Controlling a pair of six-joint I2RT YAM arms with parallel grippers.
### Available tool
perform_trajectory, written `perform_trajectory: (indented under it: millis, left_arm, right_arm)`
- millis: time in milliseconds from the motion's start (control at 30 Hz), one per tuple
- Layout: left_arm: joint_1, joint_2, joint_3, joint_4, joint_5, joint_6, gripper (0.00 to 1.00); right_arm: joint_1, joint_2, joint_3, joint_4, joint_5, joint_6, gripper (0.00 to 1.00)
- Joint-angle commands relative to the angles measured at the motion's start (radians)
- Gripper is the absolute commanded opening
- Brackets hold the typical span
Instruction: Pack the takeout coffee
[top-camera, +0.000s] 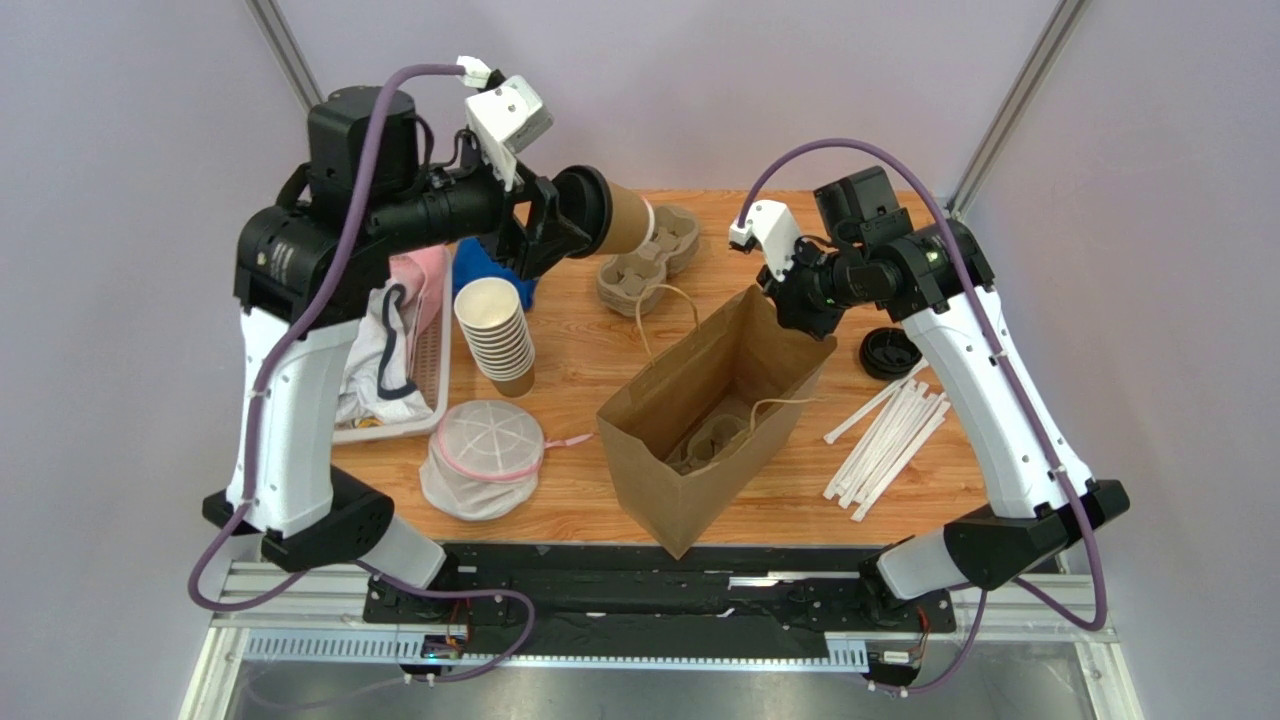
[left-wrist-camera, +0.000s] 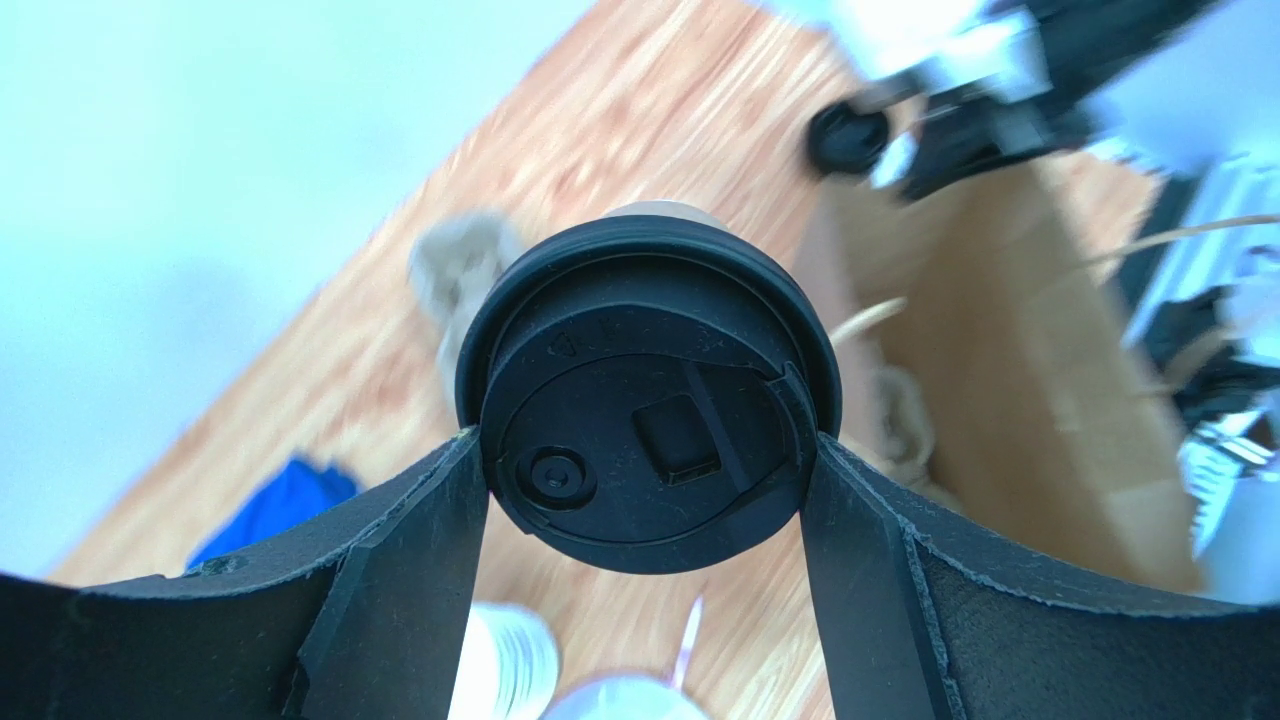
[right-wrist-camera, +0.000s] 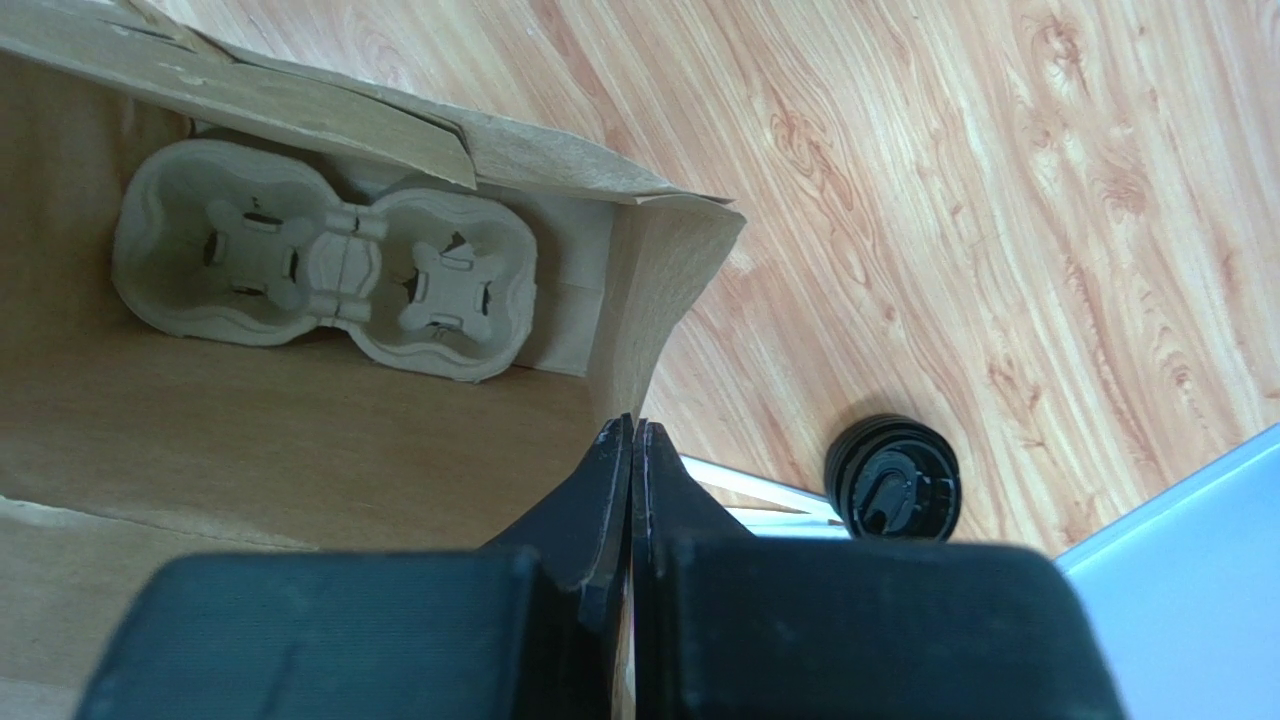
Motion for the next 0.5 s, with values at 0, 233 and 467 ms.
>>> perform_trajectory:
  millis: [0,233,467]
  left_arm:
    - [-0.085,-0.027,0.067,0.047,0.096,-0.027,0.09]
    - [-0.324,-0.048,0.036,-0.008,0.057,0.068,0.08]
    - [-0.514,-0.074,-0.161,-0.041,-0.052,0.171,0.06]
  right_arm:
    - [-0.002,-0.019,0.018,-0.226,-0.026,0.074,0.00]
    - [-0.002,-0.031,0.041,-0.198,-0.042,0.114,0.00]
    - [-0.002,-0.094,0.041,-0.181,-0.111,0.169,0.00]
